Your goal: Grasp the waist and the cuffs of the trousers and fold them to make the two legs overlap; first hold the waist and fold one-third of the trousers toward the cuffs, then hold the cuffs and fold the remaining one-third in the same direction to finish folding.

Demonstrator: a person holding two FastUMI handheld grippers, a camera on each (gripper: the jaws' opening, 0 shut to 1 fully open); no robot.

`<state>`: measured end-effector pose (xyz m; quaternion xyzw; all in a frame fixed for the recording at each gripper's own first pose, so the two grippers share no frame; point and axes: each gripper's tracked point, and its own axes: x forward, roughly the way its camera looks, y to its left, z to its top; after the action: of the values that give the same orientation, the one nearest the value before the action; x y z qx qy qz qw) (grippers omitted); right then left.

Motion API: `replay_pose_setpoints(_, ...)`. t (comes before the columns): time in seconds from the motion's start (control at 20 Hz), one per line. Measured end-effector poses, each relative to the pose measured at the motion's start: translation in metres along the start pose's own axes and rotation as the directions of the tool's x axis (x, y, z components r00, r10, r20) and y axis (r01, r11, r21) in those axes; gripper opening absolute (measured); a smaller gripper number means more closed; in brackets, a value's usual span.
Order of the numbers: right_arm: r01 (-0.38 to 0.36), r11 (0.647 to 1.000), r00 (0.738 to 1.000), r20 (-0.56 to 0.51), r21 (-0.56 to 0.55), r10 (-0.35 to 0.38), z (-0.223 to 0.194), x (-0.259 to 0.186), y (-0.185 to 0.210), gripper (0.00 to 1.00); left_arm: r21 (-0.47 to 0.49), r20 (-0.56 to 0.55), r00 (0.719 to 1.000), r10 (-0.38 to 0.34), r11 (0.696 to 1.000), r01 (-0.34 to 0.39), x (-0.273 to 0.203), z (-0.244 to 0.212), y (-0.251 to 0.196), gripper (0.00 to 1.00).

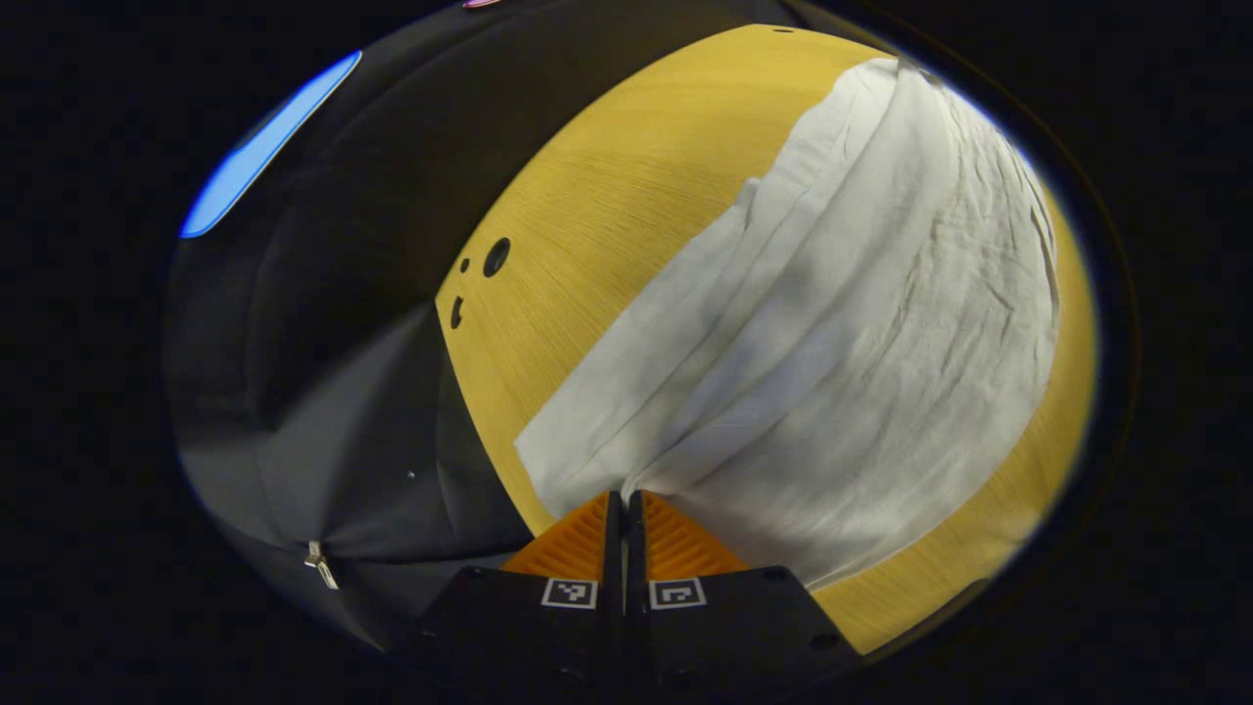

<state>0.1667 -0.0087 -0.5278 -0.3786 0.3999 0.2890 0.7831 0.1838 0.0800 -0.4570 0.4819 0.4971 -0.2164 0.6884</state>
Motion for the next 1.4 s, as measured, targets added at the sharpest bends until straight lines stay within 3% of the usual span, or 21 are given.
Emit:
replay_pose_setpoints(0.3,-0.001,1.000,0.999,-0.047,-0.022,0.000,-0.003,0.019,0.010,0.09,-0.003,-0.028,1.000,-0.004,1.000,0.004,0.010,-0.003,-0.010,0.06)
replay_pose_setpoints(0.5,0.021,0.999,0.999,-0.038,-0.026,-0.022,-0.003,0.016,0.004,0.26,0.096,-0.027,0.999,0.042,0.995,-0.039,0.011,-0.004,-0.008,0.10)
replay_pose_setpoints(0.55,0.026,0.999,0.999,-0.036,-0.022,-0.026,-0.004,0.015,-0.001,0.37,0.132,-0.027,0.997,0.066,0.989,-0.062,0.009,-0.004,-0.003,0.14)
replay_pose_setpoints(0.6,0.038,0.999,0.998,-0.045,-0.018,-0.039,-0.008,0.015,-0.006,0.46,0.163,-0.022,0.996,0.089,0.983,-0.085,0.009,-0.002,0.002,0.21)
replay_pose_setpoints(0.7,0.027,0.999,0.998,-0.048,0.027,-0.026,-0.014,0.009,-0.011,0.70,0.203,-0.002,0.989,0.149,0.968,-0.146,0.007,0.001,0.018,0.55)
replay_pose_setpoints(0.85,0.042,0.998,0.998,-0.056,0.056,-0.039,-0.024,0.008,-0.021,0.83,0.223,0.003,0.984,0.176,0.959,-0.172,0.004,-0.004,0.032,1.00)
replay_pose_setpoints(1.0,0.100,0.995,0.991,-0.089,0.004,-0.099,-0.043,-0.011,-0.034,0.84,0.242,-0.043,0.977,0.210,0.951,-0.193,0.000,-0.034,0.049,0.98)
replay_pose_setpoints(1.15,0.152,0.987,0.979,-0.146,0.047,-0.144,-0.084,-0.037,-0.044,0.83,0.175,-0.084,0.966,0.243,0.958,-0.226,-0.016,-0.068,0.057,0.99)
replay_pose_setpoints(1.3,0.211,0.943,0.970,-0.172,0.256,-0.171,-0.101,-0.067,-0.044,0.83,0.041,-0.098,0.965,0.243,0.970,-0.240,-0.027,-0.092,0.055,0.98)
replay_pose_setpoints(1.4,0.217,0.865,0.975,-0.150,0.452,-0.166,-0.098,-0.084,-0.037,0.83,-0.090,-0.083,0.972,0.221,0.969,-0.228,-0.036,-0.099,0.045,0.97)
